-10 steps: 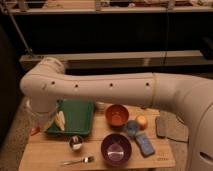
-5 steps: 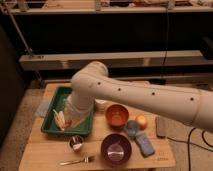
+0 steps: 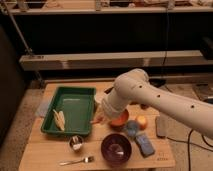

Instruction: Place pepper in red bowl

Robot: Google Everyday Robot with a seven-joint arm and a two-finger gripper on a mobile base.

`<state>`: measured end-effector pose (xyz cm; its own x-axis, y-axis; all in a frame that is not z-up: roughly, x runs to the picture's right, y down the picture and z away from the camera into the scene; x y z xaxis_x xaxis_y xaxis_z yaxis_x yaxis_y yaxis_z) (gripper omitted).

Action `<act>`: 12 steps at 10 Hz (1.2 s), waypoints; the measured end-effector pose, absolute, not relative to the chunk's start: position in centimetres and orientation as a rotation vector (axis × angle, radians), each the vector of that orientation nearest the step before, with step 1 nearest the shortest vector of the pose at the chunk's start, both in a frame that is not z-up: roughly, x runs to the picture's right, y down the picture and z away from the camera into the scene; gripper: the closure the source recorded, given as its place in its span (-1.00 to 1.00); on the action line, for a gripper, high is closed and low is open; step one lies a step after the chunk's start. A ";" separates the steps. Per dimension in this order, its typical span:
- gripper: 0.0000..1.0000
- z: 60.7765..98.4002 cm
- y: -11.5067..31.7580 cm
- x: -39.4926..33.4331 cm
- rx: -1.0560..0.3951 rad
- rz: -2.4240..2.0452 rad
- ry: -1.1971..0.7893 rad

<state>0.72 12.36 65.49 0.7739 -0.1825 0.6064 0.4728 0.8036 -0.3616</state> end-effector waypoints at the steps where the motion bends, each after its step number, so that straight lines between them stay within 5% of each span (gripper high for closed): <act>1: 1.00 66.4 12.0 2.7 -0.542 -0.357 -0.565; 8: 1.00 67.6 11.6 5.0 -0.559 -0.349 -0.552; 12: 1.00 70.4 10.7 0.3 -0.538 -0.316 -0.614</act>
<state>0.25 10.73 70.40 0.7763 -0.1218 0.6184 0.4320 0.8174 -0.3812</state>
